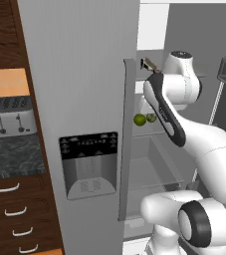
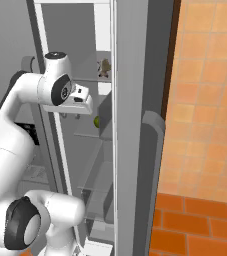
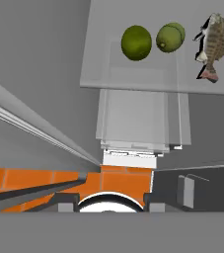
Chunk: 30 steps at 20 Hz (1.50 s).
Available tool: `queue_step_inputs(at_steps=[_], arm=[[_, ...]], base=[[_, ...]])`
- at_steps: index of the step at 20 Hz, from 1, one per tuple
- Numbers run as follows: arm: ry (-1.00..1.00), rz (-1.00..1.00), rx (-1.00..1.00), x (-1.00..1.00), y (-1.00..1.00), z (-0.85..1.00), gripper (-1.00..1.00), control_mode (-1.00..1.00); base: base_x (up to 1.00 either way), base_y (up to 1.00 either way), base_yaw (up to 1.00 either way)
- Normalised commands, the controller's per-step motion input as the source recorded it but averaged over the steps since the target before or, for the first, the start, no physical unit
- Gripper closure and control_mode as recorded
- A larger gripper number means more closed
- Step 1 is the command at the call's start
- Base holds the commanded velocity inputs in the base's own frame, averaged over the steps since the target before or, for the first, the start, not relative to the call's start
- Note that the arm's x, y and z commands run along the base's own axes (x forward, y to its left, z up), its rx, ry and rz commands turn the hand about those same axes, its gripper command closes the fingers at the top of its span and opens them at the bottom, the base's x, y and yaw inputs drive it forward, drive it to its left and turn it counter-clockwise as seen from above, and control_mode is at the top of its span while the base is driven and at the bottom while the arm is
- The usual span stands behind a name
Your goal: Place one lime and one fish in each tupperware on the nearby counter, to pack two identical lunches.
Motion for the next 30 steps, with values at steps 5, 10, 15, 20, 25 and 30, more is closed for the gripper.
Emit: queue_step_inputs(at_steps=[5, 10, 15, 20, 25, 30], arm=[[0.0, 0.0, 0.0, 0.0, -0.07, -0.09, -1.0, -1.0], [0.0, 0.03, 0.0, 0.2, -0.27, -0.41, -1.0, -1.0], [-0.11, 0.18, -0.02, 0.4, -0.31, -0.45, -1.0, -1.0], [-0.16, 0.22, -0.01, 0.54, -0.21, -0.12, -1.0, -1.0], [-0.06, 0.26, 0.0, 0.52, 0.0, -0.11, -1.0, -1.0], [-0.02, 0.23, -0.01, 0.48, 0.0, -0.24, -1.0, -1.0]], base=[[0.0, 0.0, 0.0], [0.0, 0.0, 0.0], [0.0, 0.0, 0.0], [0.0, 0.0, 0.0], [0.0, 0.0, 0.0], [0.0, 0.0, 0.0]])
